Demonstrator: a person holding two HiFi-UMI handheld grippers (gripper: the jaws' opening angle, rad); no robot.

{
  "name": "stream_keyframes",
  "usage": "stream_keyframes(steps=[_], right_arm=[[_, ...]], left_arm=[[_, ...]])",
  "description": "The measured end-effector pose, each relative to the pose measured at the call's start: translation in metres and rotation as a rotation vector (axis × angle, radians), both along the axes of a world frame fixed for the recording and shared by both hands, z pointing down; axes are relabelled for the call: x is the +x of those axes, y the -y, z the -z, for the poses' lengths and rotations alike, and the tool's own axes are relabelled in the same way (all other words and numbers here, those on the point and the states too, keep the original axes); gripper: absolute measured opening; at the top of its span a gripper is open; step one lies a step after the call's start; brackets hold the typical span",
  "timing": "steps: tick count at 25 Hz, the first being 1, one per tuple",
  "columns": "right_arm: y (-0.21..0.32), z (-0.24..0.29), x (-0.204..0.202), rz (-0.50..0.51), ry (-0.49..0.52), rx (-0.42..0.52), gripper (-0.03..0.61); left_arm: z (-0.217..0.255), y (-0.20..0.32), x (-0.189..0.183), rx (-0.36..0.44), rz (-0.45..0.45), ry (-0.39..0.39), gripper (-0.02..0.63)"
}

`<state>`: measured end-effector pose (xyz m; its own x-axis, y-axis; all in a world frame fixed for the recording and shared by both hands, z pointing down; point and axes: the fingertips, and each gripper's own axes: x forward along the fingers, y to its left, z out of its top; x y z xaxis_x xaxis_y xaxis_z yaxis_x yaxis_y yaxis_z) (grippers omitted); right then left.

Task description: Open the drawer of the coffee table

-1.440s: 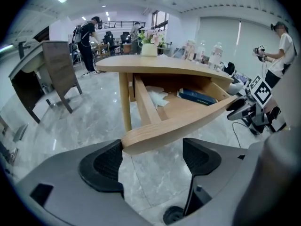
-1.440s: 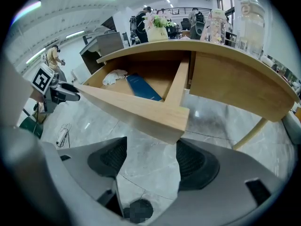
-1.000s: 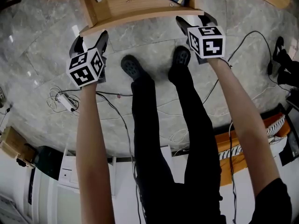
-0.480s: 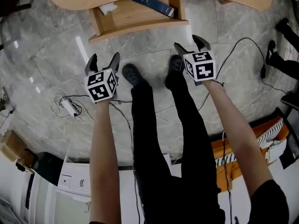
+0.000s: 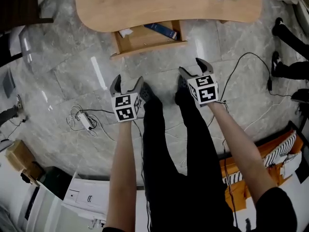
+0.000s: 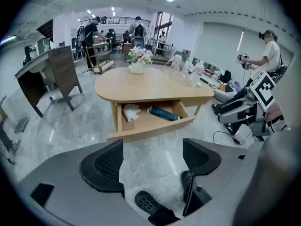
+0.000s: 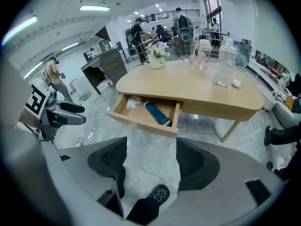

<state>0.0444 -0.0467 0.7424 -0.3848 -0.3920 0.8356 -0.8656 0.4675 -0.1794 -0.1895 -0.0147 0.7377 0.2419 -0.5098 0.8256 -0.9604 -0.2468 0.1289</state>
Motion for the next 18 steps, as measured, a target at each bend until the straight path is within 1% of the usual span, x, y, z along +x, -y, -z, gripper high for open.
stream_keyframes(steps=[3, 7, 9, 12, 15, 18], right_arm=[[-0.001, 0.036, -0.006, 0.005, 0.020, 0.031, 0.281], [-0.009, 0.094, -0.009, 0.032, 0.050, 0.081, 0.281], [-0.012, 0.124, -0.008, 0.041, 0.053, 0.109, 0.281], [-0.009, 0.166, -0.002, 0.012, 0.063, 0.148, 0.281], [-0.004, 0.211, -0.002, -0.030, 0.100, 0.191, 0.281], [-0.003, 0.254, -0.002, -0.030, 0.113, 0.260, 0.281]], left_arm=[[0.035, 0.002, 0.012, 0.042, -0.008, -0.017, 0.403], [0.092, 0.004, 0.027, 0.098, 0.023, -0.052, 0.403], [0.122, 0.008, 0.036, 0.129, 0.025, -0.070, 0.403], [0.164, 0.018, 0.050, 0.188, -0.003, -0.084, 0.403], [0.204, 0.026, 0.059, 0.244, -0.022, -0.090, 0.403], [0.245, 0.026, 0.071, 0.295, -0.044, -0.096, 0.403]])
